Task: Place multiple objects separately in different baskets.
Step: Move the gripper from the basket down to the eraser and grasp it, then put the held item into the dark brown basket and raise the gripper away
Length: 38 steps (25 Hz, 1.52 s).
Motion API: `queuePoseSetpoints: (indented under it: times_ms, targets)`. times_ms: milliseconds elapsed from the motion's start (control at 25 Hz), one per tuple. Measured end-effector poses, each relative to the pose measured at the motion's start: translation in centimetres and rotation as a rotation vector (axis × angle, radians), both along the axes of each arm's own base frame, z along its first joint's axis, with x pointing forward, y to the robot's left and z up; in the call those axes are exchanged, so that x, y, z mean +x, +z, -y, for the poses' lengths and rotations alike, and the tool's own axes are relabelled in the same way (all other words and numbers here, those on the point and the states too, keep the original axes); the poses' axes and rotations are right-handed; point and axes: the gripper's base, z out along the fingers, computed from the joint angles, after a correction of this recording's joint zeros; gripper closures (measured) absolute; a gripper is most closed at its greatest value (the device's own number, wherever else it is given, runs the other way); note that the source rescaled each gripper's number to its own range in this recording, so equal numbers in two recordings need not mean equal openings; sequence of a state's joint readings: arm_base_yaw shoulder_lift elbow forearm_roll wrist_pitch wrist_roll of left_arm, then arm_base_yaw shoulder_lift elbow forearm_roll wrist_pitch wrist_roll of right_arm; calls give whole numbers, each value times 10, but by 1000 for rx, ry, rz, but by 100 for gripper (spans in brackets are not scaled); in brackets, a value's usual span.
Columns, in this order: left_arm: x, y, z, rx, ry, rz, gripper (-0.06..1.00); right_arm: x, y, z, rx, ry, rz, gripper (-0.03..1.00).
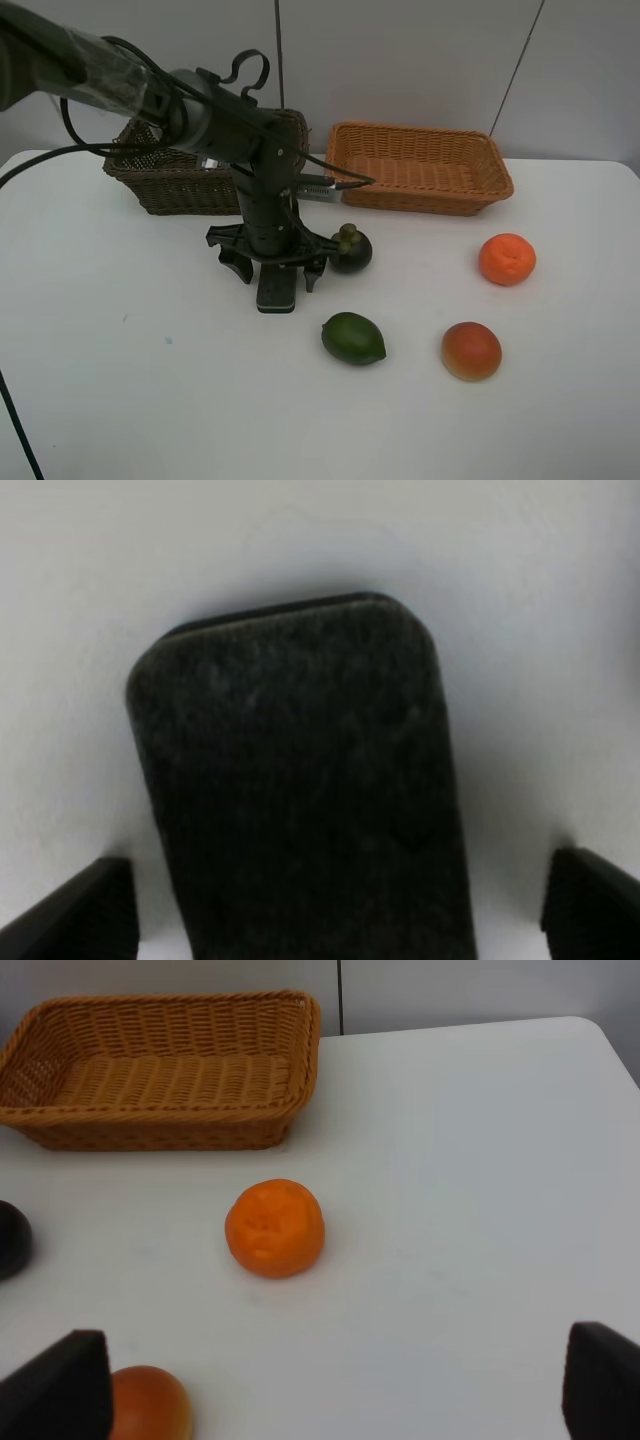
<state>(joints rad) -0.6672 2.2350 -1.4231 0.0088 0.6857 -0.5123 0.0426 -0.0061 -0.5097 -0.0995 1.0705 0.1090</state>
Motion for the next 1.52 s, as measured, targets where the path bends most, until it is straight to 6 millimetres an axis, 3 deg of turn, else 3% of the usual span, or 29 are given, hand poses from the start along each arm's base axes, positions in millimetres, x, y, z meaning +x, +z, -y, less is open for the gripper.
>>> queuePoseSetpoints:
  times_ms: [120,160,280,560,640,760,920,1040,1160,1320,1520]
  targets:
    - [0,0,0,4,-2,0,-1,0,0,0,0,0,0,-3]
    - [0,0,-1,9,-5,-2,6,0,0,0,0,0,0,-3]
    - [0,-1,-2,19,-7,-7,41,0,0,0,0,0,0,-3]
    - [-2,5,-3,16,-22,-20,40,0,0,0,0,0,0,-3]
    - [-3,20,-2,-7,-26,-10,40,0,0,0,0,0,0,-3]
    - [-3,66,0,-101,-43,83,40,0,0,0,0,0,0,-3]
    - [5,131,-2,-261,-72,341,40,0,0,0,0,0,0,-3]
    - [31,155,-19,-342,-41,556,40,0,0,0,0,0,0,-3]
    - [62,157,-44,-385,25,711,40,0,0,0,0,0,0,-3]
    - [98,142,-79,-393,90,852,40,0,0,0,0,0,0,-3]
    - [109,124,-96,-344,94,849,40,0,0,0,0,0,0,-3]
